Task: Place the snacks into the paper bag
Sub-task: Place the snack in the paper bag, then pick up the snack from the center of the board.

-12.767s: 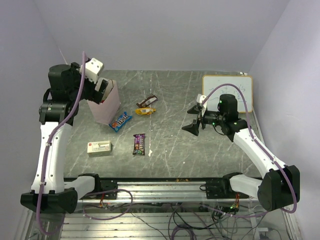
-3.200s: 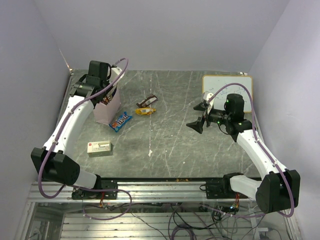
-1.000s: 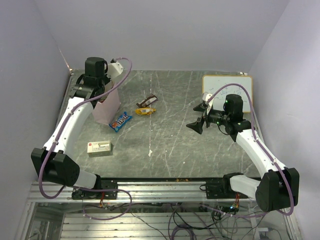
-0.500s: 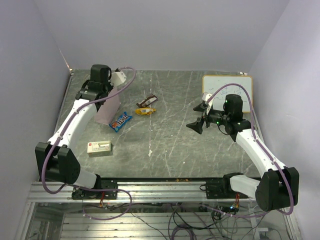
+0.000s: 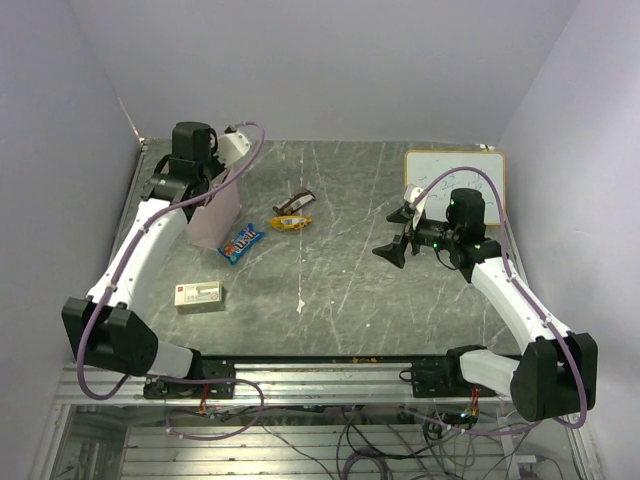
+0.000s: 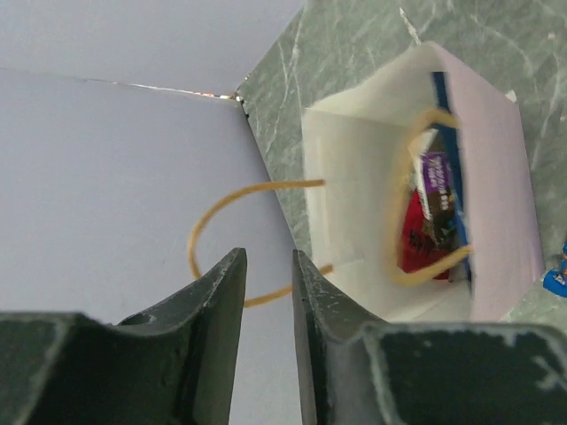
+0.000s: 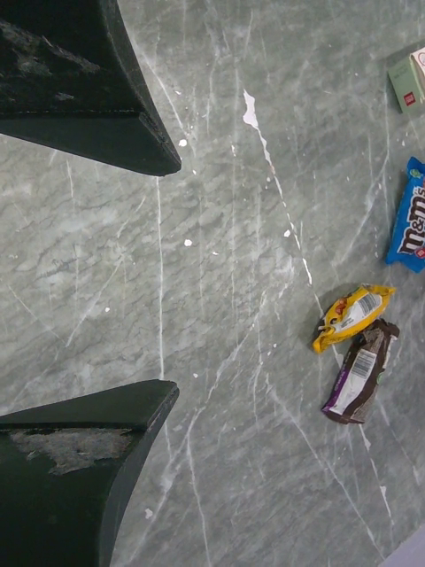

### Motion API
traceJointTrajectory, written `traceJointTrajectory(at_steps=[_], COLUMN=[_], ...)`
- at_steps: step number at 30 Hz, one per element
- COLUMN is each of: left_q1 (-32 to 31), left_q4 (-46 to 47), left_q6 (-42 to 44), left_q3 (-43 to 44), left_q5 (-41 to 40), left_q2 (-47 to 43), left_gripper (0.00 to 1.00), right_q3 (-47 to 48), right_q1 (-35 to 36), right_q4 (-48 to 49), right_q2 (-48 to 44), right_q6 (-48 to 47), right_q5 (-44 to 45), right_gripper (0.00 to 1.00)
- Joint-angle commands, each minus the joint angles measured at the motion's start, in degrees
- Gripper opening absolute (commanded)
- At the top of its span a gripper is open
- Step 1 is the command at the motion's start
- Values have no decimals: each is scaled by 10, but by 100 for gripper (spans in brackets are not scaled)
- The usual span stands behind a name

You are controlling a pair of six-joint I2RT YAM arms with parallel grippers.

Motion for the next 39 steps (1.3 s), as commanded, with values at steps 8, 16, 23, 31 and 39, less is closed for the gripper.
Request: traceJointTrajectory(at_steps=[8, 16, 23, 31, 39], left_q1=[4, -5, -91, -156, -163], left_q4=[-21, -48, -57, -105, -117], left_q6=[-115, -173, -120, -93, -107], left_q3=[38, 52, 43, 51, 22], left_q5=[110, 234, 228, 182, 126], left_q2=[-89, -91, -43, 80, 182], left_gripper=[74, 95, 96, 91, 87], right_q3=[-3, -1, -4, -9, -8], right_q1=[-4, -6, -15, -25, -25], right_q4=[7, 12, 32, 43, 41], right_q2=[-3, -15, -32, -45, -32], right_q6=[-1, 13, 39, 47, 44], right_q5=[1, -5, 14, 20, 19], right_gripper=[100, 100, 100, 100, 100])
